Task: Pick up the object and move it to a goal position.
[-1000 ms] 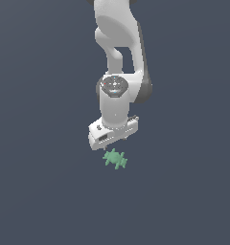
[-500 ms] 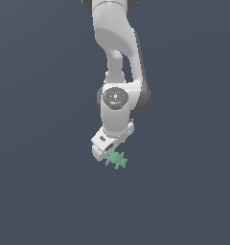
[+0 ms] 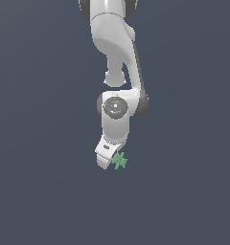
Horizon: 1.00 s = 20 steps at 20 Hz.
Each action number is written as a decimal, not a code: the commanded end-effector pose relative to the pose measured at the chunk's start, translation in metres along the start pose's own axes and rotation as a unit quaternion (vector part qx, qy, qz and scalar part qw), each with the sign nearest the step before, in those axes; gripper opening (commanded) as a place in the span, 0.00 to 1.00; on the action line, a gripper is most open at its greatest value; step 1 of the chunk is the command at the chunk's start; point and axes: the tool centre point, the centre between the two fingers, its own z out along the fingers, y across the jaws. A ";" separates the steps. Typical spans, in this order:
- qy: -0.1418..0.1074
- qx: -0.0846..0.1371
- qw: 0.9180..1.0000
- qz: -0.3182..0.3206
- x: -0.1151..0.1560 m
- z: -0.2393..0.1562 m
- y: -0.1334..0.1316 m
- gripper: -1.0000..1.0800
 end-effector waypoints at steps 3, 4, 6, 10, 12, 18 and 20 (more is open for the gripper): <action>0.001 0.001 0.999 -0.039 0.002 0.007 0.002 0.96; 0.001 0.001 0.999 -0.045 0.002 0.008 0.002 0.96; 0.001 0.001 0.999 -0.055 0.002 0.010 0.003 0.96; 0.001 0.001 0.998 -0.066 0.003 0.013 0.003 0.96; 0.001 0.001 0.998 -0.068 0.003 0.013 0.003 0.96; 0.001 0.002 0.998 -0.066 0.002 0.022 0.003 0.96; 0.001 0.002 0.998 -0.066 0.002 0.030 0.002 0.96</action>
